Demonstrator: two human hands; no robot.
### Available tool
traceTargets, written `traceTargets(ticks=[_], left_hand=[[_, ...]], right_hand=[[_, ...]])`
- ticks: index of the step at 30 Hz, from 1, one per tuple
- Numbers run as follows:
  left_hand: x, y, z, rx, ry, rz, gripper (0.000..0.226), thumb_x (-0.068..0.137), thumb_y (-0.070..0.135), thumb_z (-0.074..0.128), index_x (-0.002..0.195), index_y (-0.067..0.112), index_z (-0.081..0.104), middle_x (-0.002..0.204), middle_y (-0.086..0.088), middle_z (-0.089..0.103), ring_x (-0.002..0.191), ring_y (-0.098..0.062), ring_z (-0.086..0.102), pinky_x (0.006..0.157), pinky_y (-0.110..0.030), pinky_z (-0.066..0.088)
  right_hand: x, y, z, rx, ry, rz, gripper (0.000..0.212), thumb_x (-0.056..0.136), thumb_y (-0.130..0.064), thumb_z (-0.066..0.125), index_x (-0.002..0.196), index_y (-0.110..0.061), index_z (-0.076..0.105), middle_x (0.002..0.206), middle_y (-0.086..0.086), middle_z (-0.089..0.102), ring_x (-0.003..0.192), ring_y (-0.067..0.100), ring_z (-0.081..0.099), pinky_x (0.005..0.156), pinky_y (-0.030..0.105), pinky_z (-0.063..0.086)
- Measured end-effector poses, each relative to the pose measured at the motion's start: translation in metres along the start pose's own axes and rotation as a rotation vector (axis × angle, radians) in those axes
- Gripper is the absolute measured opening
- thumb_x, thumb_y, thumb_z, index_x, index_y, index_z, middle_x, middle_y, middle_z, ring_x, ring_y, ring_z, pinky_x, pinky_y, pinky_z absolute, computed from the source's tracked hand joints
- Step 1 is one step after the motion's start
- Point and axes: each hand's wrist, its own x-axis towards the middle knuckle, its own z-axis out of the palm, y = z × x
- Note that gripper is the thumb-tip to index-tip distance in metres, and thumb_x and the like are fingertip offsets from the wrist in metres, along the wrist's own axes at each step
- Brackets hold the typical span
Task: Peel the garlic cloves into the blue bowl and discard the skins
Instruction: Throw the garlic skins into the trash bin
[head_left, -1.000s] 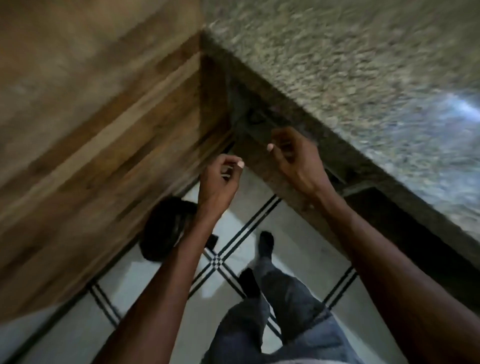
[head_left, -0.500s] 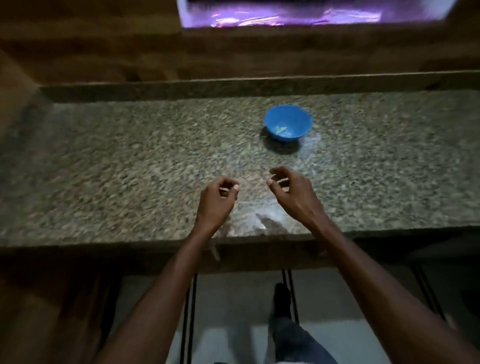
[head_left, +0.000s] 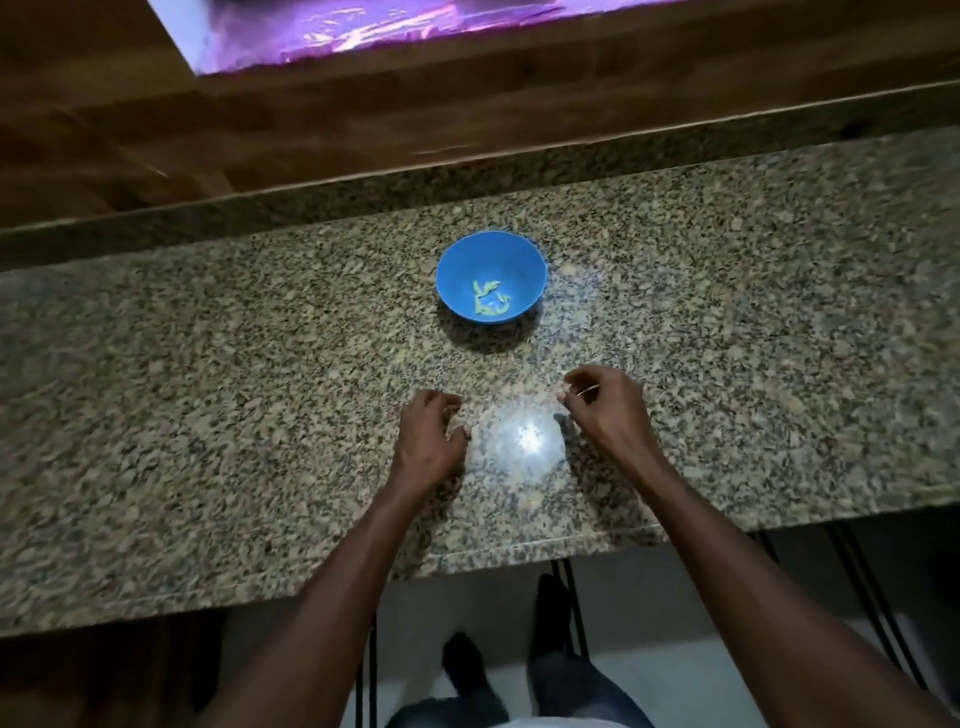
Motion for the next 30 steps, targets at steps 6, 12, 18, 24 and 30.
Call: traceTargets(ticks=[6, 12, 18, 24, 30], left_hand=[[0.013, -0.004, 0.0, 0.025, 0.01, 0.047, 0.04, 0.092, 0.023, 0.07, 0.13, 0.012, 0.065, 0.116, 0.004, 0.049, 0.114, -0.022, 0.054, 0.099, -0.039, 0.051], [0.028, -0.01, -0.001, -0.02, 0.023, 0.081, 0.028, 0.094, 0.023, 0.067, 0.121, 0.013, 0.066, 0.112, 0.003, 0.049, 0.105, -0.019, 0.055, 0.093, -0.036, 0.052], [0.034, -0.013, 0.0, -0.049, 0.049, 0.096, 0.025, 0.093, 0.021, 0.07, 0.117, 0.014, 0.067, 0.11, 0.004, 0.049, 0.105, -0.02, 0.055, 0.092, -0.039, 0.052], [0.035, -0.016, 0.003, -0.087, 0.058, 0.093, 0.024, 0.092, 0.02, 0.072, 0.114, 0.017, 0.065, 0.111, 0.003, 0.05, 0.104, -0.016, 0.053, 0.092, -0.037, 0.051], [0.038, -0.01, 0.001, -0.178, 0.081, 0.017, 0.018, 0.094, 0.019, 0.07, 0.111, 0.016, 0.067, 0.109, 0.002, 0.057, 0.099, -0.016, 0.06, 0.087, -0.032, 0.053]], right_hand=[[0.028, -0.008, 0.028, -0.091, -0.007, -0.068, 0.013, 0.092, -0.012, 0.072, 0.081, -0.005, 0.077, 0.076, 0.009, 0.074, 0.067, 0.018, 0.07, 0.066, 0.039, 0.062], [0.019, -0.011, 0.038, -0.15, 0.047, -0.061, 0.012, 0.097, -0.002, 0.063, 0.091, -0.005, 0.074, 0.093, 0.009, 0.061, 0.078, 0.02, 0.057, 0.067, 0.03, 0.047], [0.039, -0.051, 0.011, 0.016, 0.137, -0.156, 0.013, 0.099, -0.009, 0.067, 0.109, -0.006, 0.074, 0.103, 0.002, 0.071, 0.09, 0.015, 0.066, 0.079, 0.013, 0.052], [0.107, -0.101, 0.006, 0.013, 0.095, -0.275, 0.013, 0.097, -0.01, 0.071, 0.107, -0.005, 0.078, 0.101, 0.006, 0.078, 0.088, 0.013, 0.07, 0.085, 0.025, 0.06], [0.118, -0.092, 0.003, 0.003, 0.11, -0.189, 0.018, 0.097, -0.009, 0.068, 0.112, -0.004, 0.078, 0.107, 0.009, 0.078, 0.09, 0.012, 0.067, 0.087, 0.028, 0.059]])
